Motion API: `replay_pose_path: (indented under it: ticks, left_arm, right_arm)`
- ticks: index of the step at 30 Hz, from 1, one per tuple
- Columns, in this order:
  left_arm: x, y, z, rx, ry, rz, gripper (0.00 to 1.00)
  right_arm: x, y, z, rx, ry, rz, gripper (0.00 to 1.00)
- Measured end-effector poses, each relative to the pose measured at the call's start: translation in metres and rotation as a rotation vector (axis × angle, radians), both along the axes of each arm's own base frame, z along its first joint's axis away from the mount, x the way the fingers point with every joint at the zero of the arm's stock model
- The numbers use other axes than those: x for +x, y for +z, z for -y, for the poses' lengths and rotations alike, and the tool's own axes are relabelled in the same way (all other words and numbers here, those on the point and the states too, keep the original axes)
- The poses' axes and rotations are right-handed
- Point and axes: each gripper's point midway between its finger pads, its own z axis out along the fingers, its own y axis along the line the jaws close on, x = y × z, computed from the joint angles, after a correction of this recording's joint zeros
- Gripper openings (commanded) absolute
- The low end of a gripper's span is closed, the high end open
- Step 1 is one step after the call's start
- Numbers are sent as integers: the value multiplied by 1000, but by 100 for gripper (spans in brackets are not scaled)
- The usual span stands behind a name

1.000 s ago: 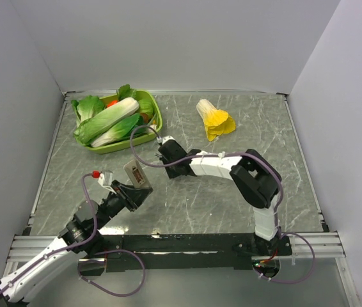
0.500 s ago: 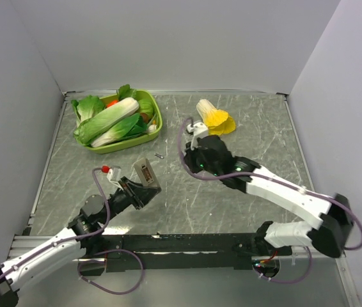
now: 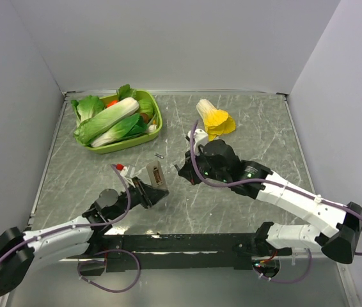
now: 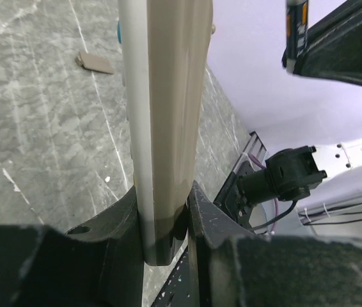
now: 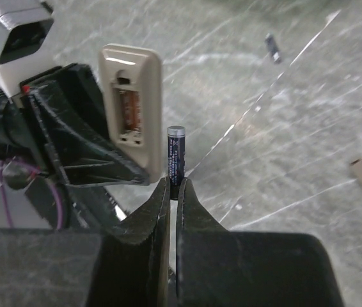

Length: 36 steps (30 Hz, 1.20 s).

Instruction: Load the batteries into the remote control

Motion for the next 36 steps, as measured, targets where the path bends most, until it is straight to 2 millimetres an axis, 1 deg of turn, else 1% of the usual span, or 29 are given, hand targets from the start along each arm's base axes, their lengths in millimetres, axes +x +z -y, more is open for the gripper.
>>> replay_pose_path:
  ticks: [6, 9, 12, 15, 18, 21, 25, 31, 36]
  left_arm:
    - [-1, -6, 14, -8, -43, 2, 1]
    - [-4, -5, 21, -33, -71, 4, 1]
    - [-5, -3, 28, -59, -93, 2, 1]
    - [-6, -10, 34, -64, -111, -38, 1]
    - [-8, -18, 37, -57, -125, -78, 1]
    - [-12, -18, 40, -62, -139, -89, 1]
    - [-15, -6, 41, -90, -148, -59, 1]
    - [-19, 28, 38, -173, -152, 29, 1]
    - [-18, 36, 36, -191, -137, 49, 1]
  right_arm:
    - [-14, -11, -10, -15, 18, -125, 0]
    - [-18, -10, -11, -23, 17, -169, 0]
    - [-22, -4, -13, -25, 20, -201, 0]
    - [-26, -1, -15, -29, 25, -221, 0]
    - [-32, -4, -15, -46, 31, -242, 0]
    - [-35, -11, -17, -65, 28, -267, 0]
    - [-38, -16, -20, -75, 18, -289, 0]
    - [-39, -22, -24, -81, -9, -307, 0]
    - [-40, -18, -32, -55, -5, -301, 0]
